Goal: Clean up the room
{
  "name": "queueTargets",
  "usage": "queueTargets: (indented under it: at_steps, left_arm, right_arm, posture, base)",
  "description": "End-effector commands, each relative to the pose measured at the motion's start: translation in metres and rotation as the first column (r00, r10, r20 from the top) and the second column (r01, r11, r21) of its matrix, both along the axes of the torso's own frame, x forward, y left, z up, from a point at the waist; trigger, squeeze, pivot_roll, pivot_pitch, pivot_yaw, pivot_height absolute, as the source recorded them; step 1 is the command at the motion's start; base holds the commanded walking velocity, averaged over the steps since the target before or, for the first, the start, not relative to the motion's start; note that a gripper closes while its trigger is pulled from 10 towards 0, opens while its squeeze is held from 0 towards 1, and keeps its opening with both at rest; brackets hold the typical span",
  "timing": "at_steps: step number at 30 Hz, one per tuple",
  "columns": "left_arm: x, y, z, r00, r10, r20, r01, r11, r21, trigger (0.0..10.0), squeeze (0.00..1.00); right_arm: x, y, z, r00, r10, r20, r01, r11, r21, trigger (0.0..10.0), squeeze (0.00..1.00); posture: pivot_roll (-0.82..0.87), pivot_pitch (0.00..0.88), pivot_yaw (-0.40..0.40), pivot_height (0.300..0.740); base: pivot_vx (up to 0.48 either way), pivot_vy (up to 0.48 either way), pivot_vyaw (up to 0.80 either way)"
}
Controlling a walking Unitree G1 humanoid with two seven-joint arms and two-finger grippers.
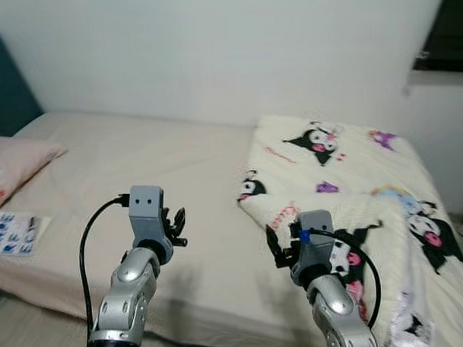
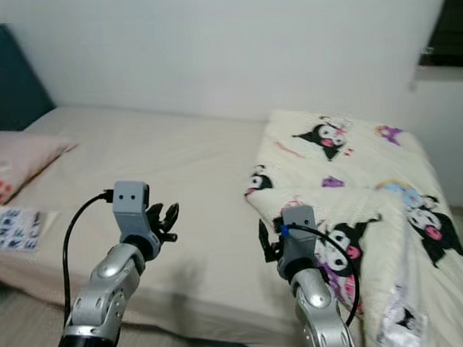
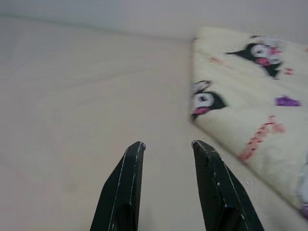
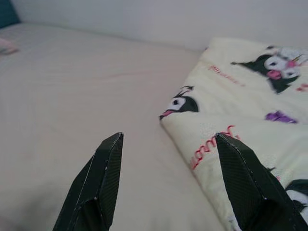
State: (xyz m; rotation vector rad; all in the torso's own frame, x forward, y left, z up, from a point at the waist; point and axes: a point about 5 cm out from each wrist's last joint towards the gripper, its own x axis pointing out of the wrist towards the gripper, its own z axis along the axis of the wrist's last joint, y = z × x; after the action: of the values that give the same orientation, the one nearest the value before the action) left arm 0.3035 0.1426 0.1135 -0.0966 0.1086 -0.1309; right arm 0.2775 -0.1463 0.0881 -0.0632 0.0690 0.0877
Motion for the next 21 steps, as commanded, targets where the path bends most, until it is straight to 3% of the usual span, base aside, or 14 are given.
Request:
queueTargets:
  at_steps: [1,21]
  left_arm:
    - [-0.002,0.0,-0.002,1.0,-0.009,-0.001,0.009,1.0,0.014,10.0,0.0]
    - [-0.005,0.003,-0.01,1.0,-0.006,-0.017,0.006,1.0,0.017,10.0,0.0]
  right_arm:
    - [-0.002,-0.008,-0.005,0.999,-0.043,-0.015,0.042,0.999,-0.02,10.0,0.0]
    - [-0.006,-0.018,-0.021,0.985,-0.153,-0.076,0.149,0.987,-0.053,10.0,0.0]
  posture:
    - [-0.02,0.007,0.02,0.74]
    - [-0.03,0.001,0.023,0.74]
  base:
    - [0.0,0.0,0.0]
    - [0.0,0.0,0.0]
